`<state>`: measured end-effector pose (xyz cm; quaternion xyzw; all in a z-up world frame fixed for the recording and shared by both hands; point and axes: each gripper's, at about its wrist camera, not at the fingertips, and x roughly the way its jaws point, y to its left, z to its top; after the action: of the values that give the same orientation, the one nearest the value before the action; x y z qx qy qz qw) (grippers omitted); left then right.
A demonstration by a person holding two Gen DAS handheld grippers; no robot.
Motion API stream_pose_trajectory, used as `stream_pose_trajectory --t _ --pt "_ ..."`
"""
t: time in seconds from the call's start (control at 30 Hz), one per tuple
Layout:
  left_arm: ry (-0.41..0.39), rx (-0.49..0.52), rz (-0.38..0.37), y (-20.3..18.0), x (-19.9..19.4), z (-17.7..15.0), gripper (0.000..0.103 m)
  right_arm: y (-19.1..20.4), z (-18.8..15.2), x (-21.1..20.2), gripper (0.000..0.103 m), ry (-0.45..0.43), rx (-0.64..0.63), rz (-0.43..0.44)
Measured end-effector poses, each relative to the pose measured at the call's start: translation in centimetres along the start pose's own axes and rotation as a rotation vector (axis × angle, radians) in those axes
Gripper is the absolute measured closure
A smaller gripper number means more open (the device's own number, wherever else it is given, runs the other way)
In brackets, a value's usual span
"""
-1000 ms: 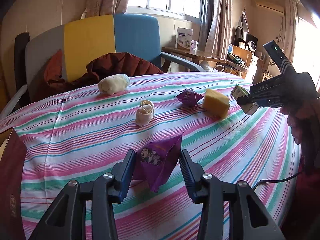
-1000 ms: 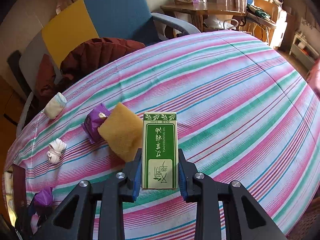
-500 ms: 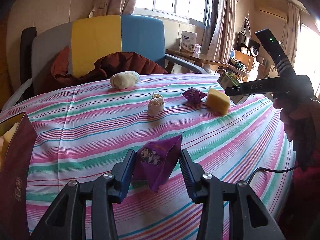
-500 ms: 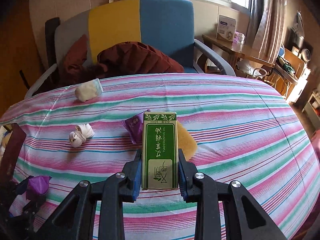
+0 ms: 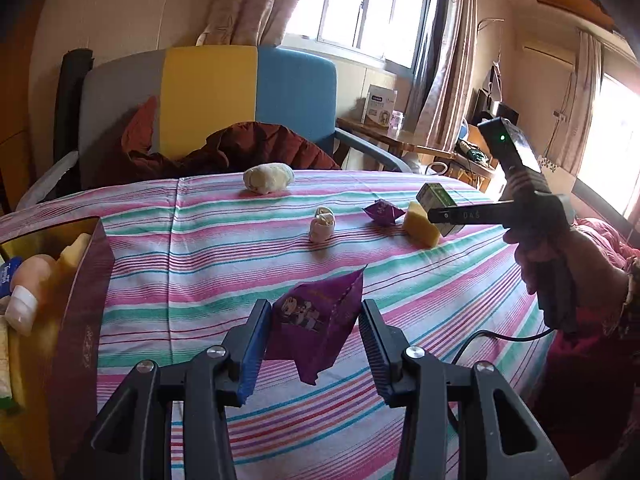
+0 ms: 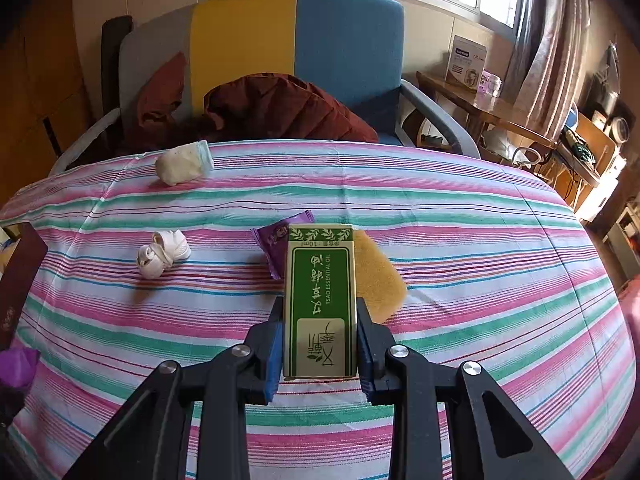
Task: Organize objects
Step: 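Carry the green box and purple packet into the gold tray and open both tools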
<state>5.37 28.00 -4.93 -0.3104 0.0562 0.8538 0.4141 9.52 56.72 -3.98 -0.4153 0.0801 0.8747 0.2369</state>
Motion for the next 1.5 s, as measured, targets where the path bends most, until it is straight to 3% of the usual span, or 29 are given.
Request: stream_pose_trajectory --t 0.3,0.5,0.77,1.0,1.3,1.5 --pt "-0.042 -0.075 0.04 3.6 -4.3 0.4 0.057 0.1 0.0 0.1 0.072 0.002 -0.001 -0.002" --pt "-0.06 -0.202 0.083 8.5 -7.0 0.6 0.057 0.8 -0.1 0.1 0.072 -0.013 -0.043 -0.008" --pt "-0.066 -0.332 0.186 15.4 -9.7 -0.3 0.057 2.2 0.8 -1.4 0.072 -0.018 -0.05 0.049" --pt "-0.042 -0.457 0.27 21.6 -11.0 -1.8 0.057 9.4 1.6 -4.4 0.072 -0.045 -0.155 0.181" --pt "-0.052 -0.568 0.351 27.0 -13.3 -3.1 0.057 20.7 0.0 -7.4 0.072 -0.013 -0.212 0.436" --pt "0.032 -0.637 0.36 30.1 -12.8 -4.7 0.057 27.1 -2.6 -8.6 0.072 0.01 -0.242 0.546"
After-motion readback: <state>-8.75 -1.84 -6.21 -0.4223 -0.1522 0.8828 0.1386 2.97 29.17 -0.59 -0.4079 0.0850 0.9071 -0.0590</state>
